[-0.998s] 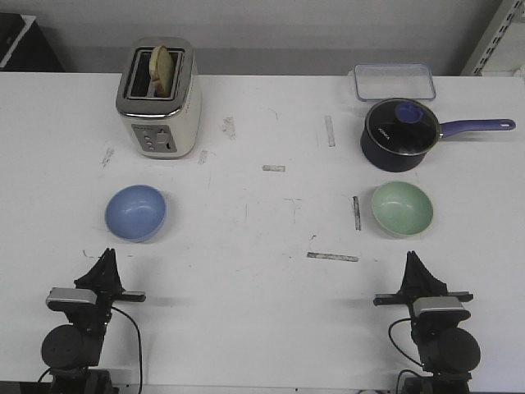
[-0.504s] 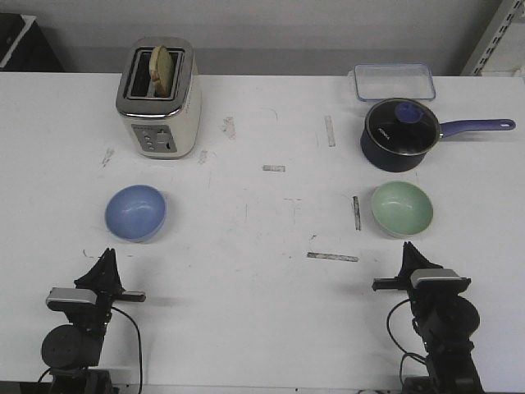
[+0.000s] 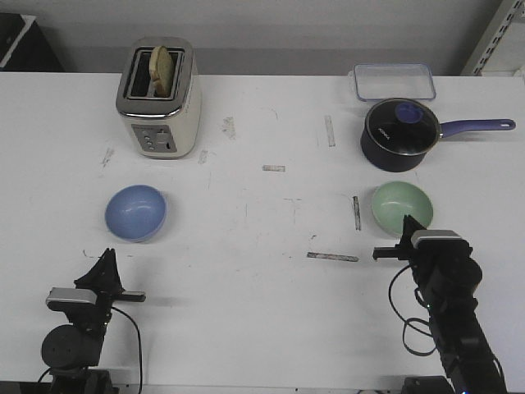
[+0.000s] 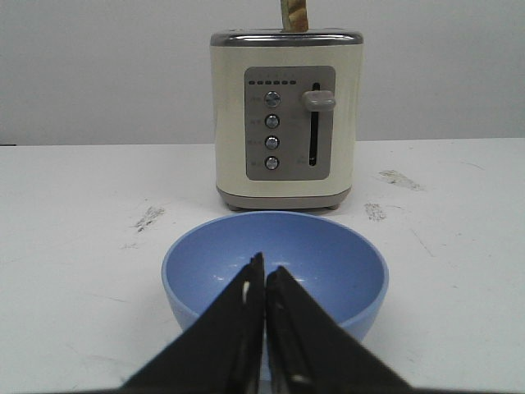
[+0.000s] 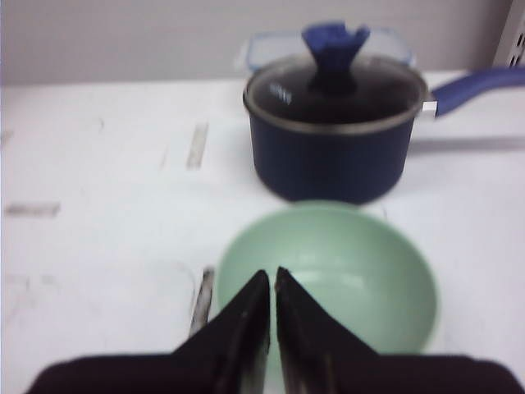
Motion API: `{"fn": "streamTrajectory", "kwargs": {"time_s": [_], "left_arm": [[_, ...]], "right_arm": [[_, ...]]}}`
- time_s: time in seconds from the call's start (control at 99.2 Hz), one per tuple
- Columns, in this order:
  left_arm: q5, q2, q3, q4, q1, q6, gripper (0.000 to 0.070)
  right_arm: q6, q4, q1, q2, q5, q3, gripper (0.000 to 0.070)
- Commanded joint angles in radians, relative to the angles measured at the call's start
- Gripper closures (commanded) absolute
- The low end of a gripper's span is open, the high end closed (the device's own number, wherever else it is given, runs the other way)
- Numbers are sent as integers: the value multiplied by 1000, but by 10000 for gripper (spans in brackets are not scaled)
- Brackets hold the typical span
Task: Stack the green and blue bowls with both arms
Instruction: 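Reach the right gripper forward and grip the rim of the pale green bowl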
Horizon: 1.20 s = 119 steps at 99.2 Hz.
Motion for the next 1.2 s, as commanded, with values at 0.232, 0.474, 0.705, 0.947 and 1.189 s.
{"fn": "streamTrajectory", "kwargs": {"time_s": [0.232,0.474,0.705,0.947,1.189], "left_arm": [[-6,-2,-22,14,1,2,699],[-6,-2,-22,14,1,2,699],[-6,-2,-22,14,1,2,699],[-6,-2,-22,14,1,2,699],[-6,-2,-22,14,1,2,699]], "right_arm": [[98,-60,1,154,-4,158,697],[112,-287,-18,301,-31,315,697],[169,-512,-121,455,-141,492,696],[167,-678,-244,592,-236,655,680],[150,-743,-334,652,-238,713,373]]}}
